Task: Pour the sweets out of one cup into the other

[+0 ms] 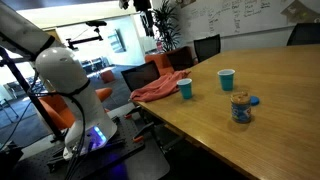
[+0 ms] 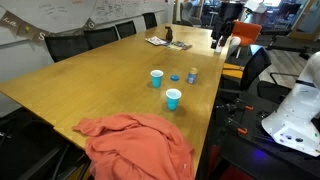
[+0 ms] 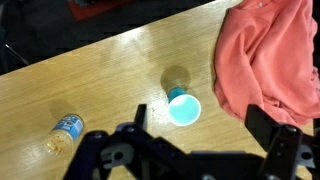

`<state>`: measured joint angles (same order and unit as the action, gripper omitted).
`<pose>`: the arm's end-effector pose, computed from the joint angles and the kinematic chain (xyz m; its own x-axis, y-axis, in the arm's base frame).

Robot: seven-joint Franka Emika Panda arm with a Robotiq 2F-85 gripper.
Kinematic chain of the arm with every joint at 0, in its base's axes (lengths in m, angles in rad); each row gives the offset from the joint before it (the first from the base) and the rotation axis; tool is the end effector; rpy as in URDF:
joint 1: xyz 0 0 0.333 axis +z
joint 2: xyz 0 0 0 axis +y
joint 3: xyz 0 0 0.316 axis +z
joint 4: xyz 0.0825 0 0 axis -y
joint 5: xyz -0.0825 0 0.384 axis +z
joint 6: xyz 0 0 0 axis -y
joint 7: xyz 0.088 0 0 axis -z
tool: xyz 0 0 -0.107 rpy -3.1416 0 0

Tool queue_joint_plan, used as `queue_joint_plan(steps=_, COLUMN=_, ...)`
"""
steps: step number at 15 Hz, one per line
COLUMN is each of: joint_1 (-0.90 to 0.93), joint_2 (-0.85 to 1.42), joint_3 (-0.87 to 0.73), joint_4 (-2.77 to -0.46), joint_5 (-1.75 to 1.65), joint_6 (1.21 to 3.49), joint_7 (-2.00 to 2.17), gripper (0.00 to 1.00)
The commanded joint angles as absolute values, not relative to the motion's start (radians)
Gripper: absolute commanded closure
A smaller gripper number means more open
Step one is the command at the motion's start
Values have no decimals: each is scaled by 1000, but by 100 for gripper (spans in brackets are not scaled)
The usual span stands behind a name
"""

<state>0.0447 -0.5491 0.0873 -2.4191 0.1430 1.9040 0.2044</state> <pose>0.3839 0.0643 0.5067 0.9915 -0.1292 0.0121 -0.1275 -0.9872 -0.0954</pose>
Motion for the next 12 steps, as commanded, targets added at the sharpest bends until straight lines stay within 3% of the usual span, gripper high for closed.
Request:
queue_joint_plan(steps=1, joint_1=42, joint_2=-549, joint_3=89, joint_4=-2417, joint_5=144, joint_6=1901, joint_7=203, gripper=0)
queue_joint_plan(steps=12, joint_1=22, joint_2=-525, joint_3=108, joint_4=-2404, joint_5=94, joint_6=1954, joint_7=232, gripper=0)
